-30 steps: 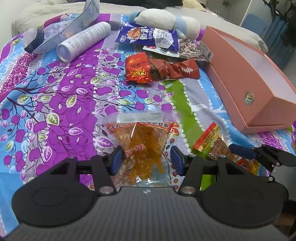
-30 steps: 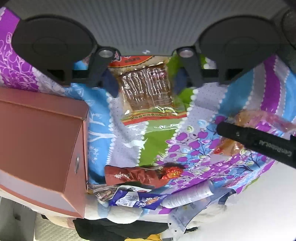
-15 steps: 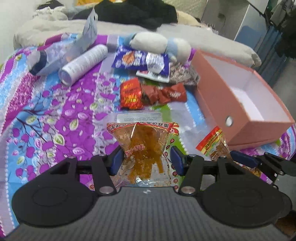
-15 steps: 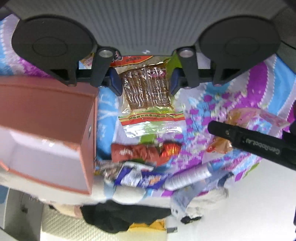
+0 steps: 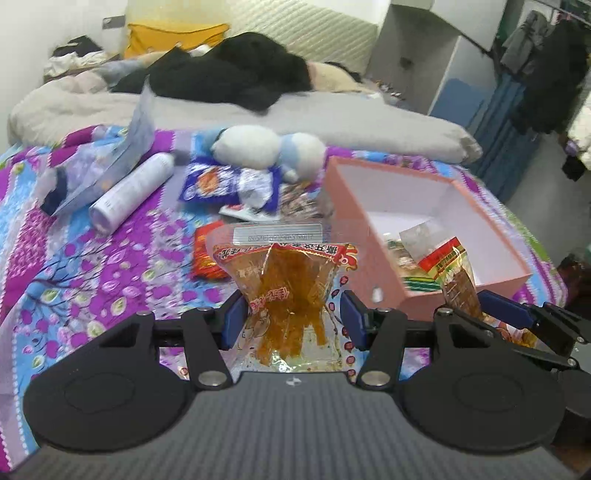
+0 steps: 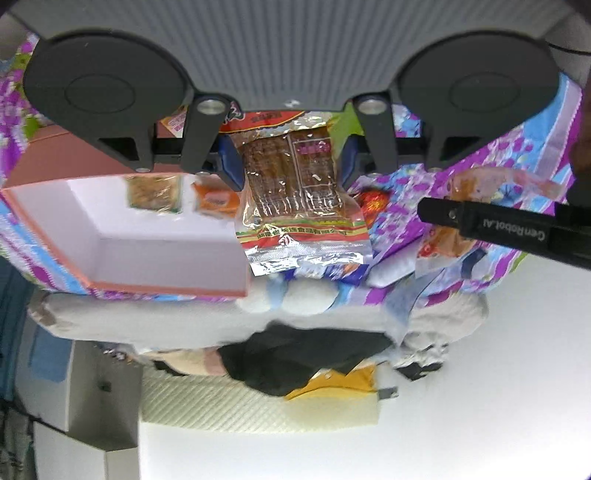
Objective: Organize snacks
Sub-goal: 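Lower both packs into the pink box and open both tools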
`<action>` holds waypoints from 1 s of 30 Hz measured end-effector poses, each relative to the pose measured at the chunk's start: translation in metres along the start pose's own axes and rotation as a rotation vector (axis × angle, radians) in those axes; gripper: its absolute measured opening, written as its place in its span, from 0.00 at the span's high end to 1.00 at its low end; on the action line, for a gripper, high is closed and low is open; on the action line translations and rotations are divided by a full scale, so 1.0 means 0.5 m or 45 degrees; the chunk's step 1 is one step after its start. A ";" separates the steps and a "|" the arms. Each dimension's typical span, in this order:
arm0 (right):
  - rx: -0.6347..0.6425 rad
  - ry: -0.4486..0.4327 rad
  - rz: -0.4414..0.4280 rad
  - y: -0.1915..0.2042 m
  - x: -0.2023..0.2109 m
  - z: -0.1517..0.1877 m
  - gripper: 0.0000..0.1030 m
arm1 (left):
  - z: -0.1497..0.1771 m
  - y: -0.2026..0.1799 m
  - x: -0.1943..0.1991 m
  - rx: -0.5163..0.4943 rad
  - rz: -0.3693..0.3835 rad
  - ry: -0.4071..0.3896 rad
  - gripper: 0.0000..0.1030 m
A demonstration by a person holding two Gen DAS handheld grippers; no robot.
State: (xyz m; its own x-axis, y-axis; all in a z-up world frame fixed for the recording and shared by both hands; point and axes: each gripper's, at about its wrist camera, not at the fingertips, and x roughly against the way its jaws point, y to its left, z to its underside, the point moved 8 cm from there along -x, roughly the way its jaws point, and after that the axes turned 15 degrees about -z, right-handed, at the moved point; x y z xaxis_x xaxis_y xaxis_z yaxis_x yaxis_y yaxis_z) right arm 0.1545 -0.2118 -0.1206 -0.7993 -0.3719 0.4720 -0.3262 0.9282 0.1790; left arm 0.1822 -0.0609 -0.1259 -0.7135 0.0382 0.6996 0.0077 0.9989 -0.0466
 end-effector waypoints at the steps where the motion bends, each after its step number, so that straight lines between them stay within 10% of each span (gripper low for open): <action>1: -0.004 -0.004 0.012 -0.006 0.008 -0.003 0.45 | -0.004 -0.013 0.005 -0.004 0.013 -0.006 0.41; 15: -0.099 -0.027 0.146 -0.093 0.075 -0.010 0.45 | -0.045 -0.159 0.017 -0.082 0.171 -0.018 0.41; 30: -0.177 -0.017 0.167 -0.265 -0.013 -0.078 0.45 | -0.175 -0.299 -0.153 -0.163 0.186 0.035 0.41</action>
State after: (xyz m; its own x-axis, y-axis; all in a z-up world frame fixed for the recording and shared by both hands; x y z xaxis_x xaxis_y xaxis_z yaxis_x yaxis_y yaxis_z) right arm 0.2228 -0.3320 -0.1137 -0.8373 -0.2467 0.4879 -0.1466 0.9610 0.2343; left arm 0.2970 -0.2105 -0.1102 -0.6788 0.1821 0.7114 0.2001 0.9780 -0.0595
